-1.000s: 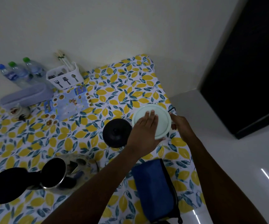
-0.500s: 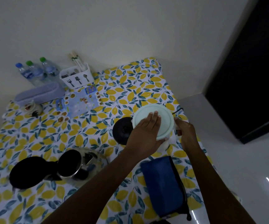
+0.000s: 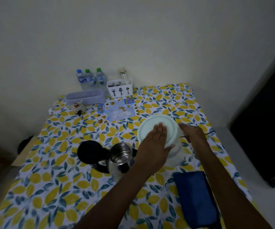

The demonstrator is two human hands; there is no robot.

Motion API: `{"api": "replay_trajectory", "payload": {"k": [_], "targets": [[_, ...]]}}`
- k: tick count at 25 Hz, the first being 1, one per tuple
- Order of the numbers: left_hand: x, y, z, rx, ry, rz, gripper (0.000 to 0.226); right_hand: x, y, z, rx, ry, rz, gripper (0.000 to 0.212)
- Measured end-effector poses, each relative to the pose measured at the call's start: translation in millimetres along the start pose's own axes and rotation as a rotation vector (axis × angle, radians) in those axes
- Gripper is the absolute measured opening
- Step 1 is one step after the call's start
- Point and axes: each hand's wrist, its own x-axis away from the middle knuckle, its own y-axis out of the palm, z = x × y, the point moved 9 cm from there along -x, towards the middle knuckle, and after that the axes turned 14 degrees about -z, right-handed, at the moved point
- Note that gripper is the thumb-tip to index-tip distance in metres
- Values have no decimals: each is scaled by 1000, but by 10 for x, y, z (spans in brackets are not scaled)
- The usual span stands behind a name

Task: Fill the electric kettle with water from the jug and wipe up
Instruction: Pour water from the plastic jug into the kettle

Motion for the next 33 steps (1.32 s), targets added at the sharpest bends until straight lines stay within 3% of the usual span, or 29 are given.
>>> {"api": "replay_trajectory", "payload": {"k": [7, 11, 14, 22, 26, 33], "targets": [[281, -199, -302, 110, -130, 125, 57, 72, 583, -425, 175, -26, -87, 39], [429, -235, -487, 240, -182, 203, 61, 92, 825, -631, 337, -39, -97, 59], [439, -178, -582, 340, -224, 174, 66, 122, 939, -708, 447, -36, -111, 49], [498, -95, -608, 450, -275, 195, 64, 222, 1058, -799, 540, -45, -161, 58], [530, -97, -608, 470, -294, 220, 63, 240, 1094, -859, 577, -53, -168, 35], [652, -118, -596, 480, -304, 313, 59, 211, 1156, -903, 696, -79, -184, 46]]}}
